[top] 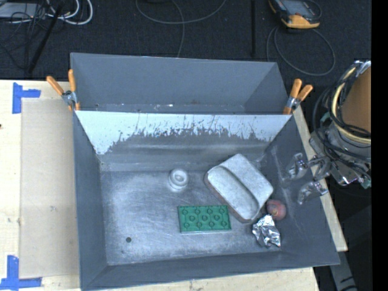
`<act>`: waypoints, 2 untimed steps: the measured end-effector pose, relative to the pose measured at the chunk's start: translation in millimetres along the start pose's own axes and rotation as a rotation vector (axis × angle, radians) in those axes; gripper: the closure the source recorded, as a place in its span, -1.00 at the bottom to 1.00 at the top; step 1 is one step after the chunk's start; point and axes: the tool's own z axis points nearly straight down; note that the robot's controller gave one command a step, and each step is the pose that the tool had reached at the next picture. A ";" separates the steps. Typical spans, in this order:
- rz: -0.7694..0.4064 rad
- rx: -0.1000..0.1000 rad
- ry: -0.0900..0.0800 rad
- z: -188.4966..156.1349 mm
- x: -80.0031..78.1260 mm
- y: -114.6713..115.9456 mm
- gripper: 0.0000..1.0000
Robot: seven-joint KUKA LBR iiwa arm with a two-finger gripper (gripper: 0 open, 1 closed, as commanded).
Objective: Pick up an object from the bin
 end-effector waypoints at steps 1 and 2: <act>-0.172 -0.010 0.009 102.4 -1.2 43.7 1.00; -0.280 -0.001 0.000 43.1 -0.3 39.0 1.00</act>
Offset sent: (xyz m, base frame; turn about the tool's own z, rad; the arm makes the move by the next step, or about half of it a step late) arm -0.0144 0.0383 -0.0983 -0.1716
